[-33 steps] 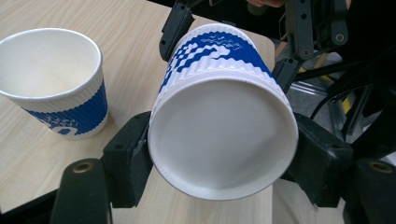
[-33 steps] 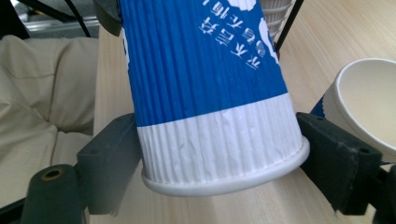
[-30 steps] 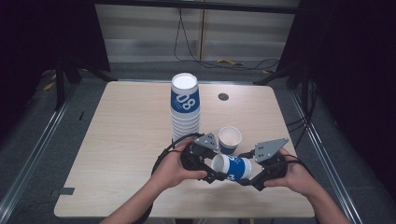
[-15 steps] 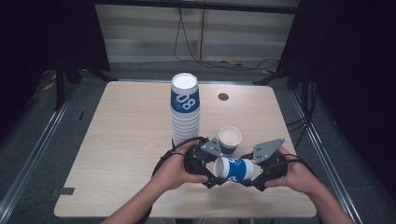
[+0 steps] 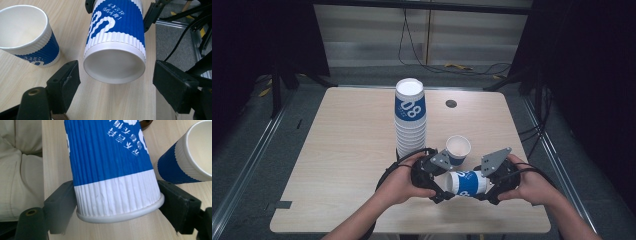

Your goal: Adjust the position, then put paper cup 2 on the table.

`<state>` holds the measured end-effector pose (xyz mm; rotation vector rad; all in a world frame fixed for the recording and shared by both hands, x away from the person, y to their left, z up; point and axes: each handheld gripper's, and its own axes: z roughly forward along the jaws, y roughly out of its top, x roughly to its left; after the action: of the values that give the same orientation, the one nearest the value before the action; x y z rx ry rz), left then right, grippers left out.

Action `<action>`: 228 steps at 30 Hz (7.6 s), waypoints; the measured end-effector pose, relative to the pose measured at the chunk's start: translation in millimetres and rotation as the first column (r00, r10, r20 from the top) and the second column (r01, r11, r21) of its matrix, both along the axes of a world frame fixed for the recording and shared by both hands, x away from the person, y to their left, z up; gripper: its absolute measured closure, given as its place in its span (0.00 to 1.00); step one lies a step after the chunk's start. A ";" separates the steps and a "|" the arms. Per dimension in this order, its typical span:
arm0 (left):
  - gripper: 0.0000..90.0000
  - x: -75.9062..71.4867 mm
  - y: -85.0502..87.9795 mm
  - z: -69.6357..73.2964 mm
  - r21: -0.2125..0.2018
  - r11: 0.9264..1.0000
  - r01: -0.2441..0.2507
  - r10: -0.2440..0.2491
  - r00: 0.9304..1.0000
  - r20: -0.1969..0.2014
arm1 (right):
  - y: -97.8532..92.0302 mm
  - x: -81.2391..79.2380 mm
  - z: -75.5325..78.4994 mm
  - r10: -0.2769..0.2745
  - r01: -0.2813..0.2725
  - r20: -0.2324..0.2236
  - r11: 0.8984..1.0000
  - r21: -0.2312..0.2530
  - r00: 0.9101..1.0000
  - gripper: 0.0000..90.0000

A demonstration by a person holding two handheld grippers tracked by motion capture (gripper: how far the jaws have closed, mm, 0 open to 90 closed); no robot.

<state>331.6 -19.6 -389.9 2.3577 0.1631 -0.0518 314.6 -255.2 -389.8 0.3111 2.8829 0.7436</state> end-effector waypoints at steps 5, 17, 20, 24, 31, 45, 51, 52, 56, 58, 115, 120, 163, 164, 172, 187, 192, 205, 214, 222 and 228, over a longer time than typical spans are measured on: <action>0.24 -0.6 -2.6 -1.6 0.017 1.000 0.006 -0.006 1.000 -0.002 | 3.5 0.7 2.6 0.013 -0.013 -0.005 0.999 -0.036 1.000 0.20; 0.24 -3.4 -9.2 -4.1 0.053 0.999 0.013 -0.013 1.000 0.012 | 10.9 1.7 4.4 0.029 -0.030 -0.013 0.995 -0.094 0.999 0.20; 0.25 -4.0 -11.4 -4.9 0.064 0.998 0.017 -0.018 1.000 0.014 | 13.0 1.8 4.1 0.037 -0.038 -0.012 0.994 -0.102 0.999 0.20; 0.26 -5.0 -14.8 -6.0 0.079 0.997 0.024 -0.026 0.999 0.023 | 15.4 2.0 2.6 0.044 -0.045 -0.011 0.993 -0.113 0.999 0.20; 0.30 -5.5 -18.4 -6.8 0.110 0.994 0.026 -0.031 0.998 0.048 | 17.5 1.3 3.3 0.046 -0.047 -0.018 0.992 -0.115 0.999 0.20; 0.31 -4.9 -19.0 -12.3 0.139 0.990 0.020 -0.027 0.999 0.047 | 23.7 2.5 6.1 0.096 -0.094 0.013 0.991 -0.094 0.995 0.20; 0.31 -4.6 -18.7 -12.8 0.149 0.989 0.018 -0.025 0.999 0.046 | 24.8 1.4 7.1 0.085 -0.084 0.005 0.992 -0.094 0.996 0.20; 0.31 -4.5 -18.9 -12.8 0.153 0.988 0.020 -0.028 0.999 0.045 | 25.0 1.2 6.8 0.086 -0.085 0.011 0.992 -0.094 0.996 0.20; 0.32 -4.4 -20.1 -12.8 0.175 0.984 0.021 -0.028 0.999 0.034 | 25.7 2.3 6.4 0.100 -0.099 0.004 0.991 -0.092 0.995 0.20; 0.32 -4.0 -20.6 -13.2 0.180 0.983 0.022 -0.029 0.999 0.033 | 26.3 1.7 6.1 0.096 -0.095 0.003 0.991 -0.097 0.995 0.20; 0.24 1.7 16.9 -20.7 -0.004 0.999 -0.047 0.047 0.998 -0.032 | -12.0 9.4 8.4 -0.064 0.064 -0.004 0.990 0.122 0.998 0.18; 0.22 -0.7 16.6 -25.1 0.010 0.999 -0.036 0.036 0.998 -0.046 | -16.1 12.6 7.8 -0.132 0.132 0.010 0.991 0.009 0.991 0.17; 0.22 -1.5 26.7 -38.5 0.015 0.999 -0.043 0.044 0.996 -0.073 | 32.5 29.7 -12.2 -0.078 0.083 0.034 0.979 -0.188 0.996 0.14; 0.22 -1.5 26.5 -38.8 0.015 0.999 -0.042 0.043 0.996 -0.074 | 31.9 29.1 -12.7 -0.088 0.093 0.033 0.980 -0.176 0.996 0.14; 0.22 -1.7 26.3 -40.4 0.012 0.999 -0.040 0.041 0.996 -0.079 | 26.1 24.5 -15.9 -0.123 0.124 0.015 0.988 -0.088 0.992 0.15; 0.22 -2.1 37.9 -42.5 0.004 0.998 -0.060 0.060 0.994 -0.090 | 10.7 17.4 -20.7 -0.152 0.152 -0.028 0.988 -0.006 0.988 0.14; 0.22 -2.0 42.5 -43.0 0.013 0.998 -0.069 0.070 0.994 -0.090 | 4.8 13.6 -22.1 -0.156 0.157 -0.021 0.987 0.020 0.987 0.14; 0.22 -2.3 48.2 -44.7 0.010 0.997 -0.079 0.080 0.993 -0.090 | -6.7 6.1 -33.1 -0.180 0.181 -0.029 0.981 0.065 0.983 0.14; 0.22 -1.1 53.1 -46.2 0.007 0.997 -0.082 0.083 0.993 -0.090 | -16.2 1.4 -44.0 -0.194 0.198 -0.048 0.977 0.078 0.980 0.14; 0.21 -1.5 57.4 -47.0 0.005 0.996 -0.089 0.089 0.991 -0.098 | -32.0 -5.2 -43.7 -0.217 0.222 -0.051 0.970 0.098 0.975 0.14; 0.20 -1.9 60.6 -48.6 -0.006 0.995 -0.095 0.094 0.990 -0.110 | -40.8 -8.5 -45.3 -0.235 0.240 -0.054 0.965 0.110 0.970 0.14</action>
<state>329.7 41.0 -438.5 2.3337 0.3269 -0.1359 306.1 -296.0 -435.1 0.6800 2.7744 0.8693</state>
